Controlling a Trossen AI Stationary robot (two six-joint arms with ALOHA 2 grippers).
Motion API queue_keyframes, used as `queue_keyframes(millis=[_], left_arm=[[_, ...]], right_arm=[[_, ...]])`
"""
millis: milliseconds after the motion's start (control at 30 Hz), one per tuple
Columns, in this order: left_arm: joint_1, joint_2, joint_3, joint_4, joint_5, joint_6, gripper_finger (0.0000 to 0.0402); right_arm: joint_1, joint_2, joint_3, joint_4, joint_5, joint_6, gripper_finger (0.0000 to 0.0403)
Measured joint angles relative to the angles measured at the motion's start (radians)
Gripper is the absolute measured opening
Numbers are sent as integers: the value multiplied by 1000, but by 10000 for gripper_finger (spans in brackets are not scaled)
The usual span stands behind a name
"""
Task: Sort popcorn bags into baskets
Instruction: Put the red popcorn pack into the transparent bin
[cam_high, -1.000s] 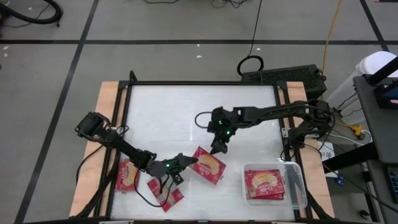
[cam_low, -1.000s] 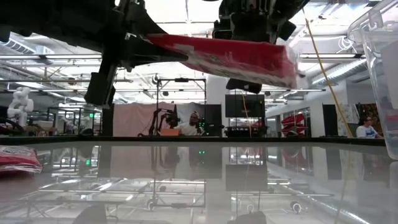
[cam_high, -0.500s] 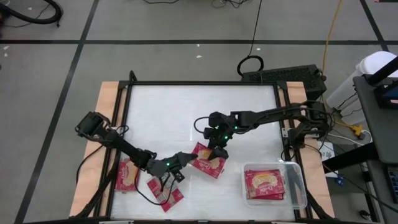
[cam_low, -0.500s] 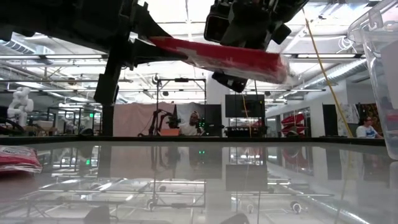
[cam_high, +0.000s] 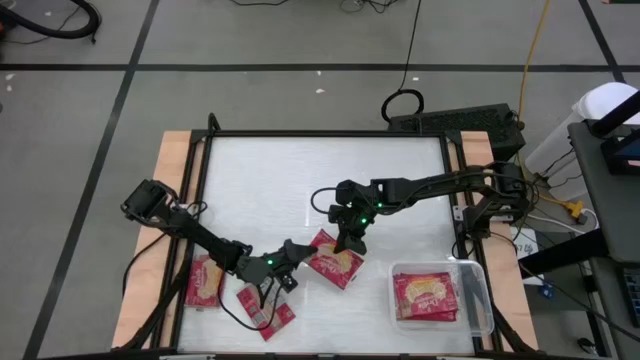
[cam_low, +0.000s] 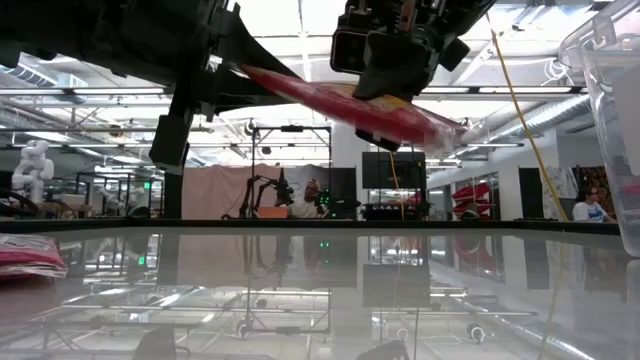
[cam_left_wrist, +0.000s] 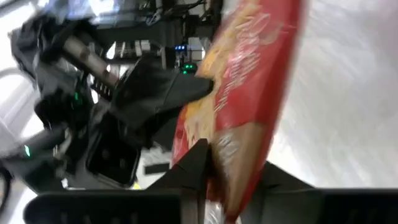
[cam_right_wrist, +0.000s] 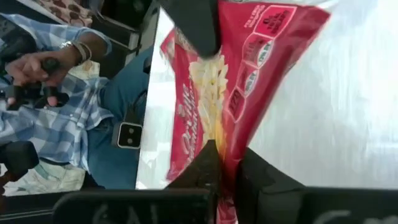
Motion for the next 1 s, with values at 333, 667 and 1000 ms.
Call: queue_keyframes(millis=[333, 667, 1000], left_arm=[[5, 0, 0, 2, -206, -159, 242], [29, 0, 0, -109, -308, -708, 306], [28, 0, 0, -215, -234, -971, 251]], right_arm=[[21, -125, 0, -238, 145, 72, 7], [67, -318, 0, -344, 238, 182, 5], [100, -414, 207, -687, 341, 211, 5]])
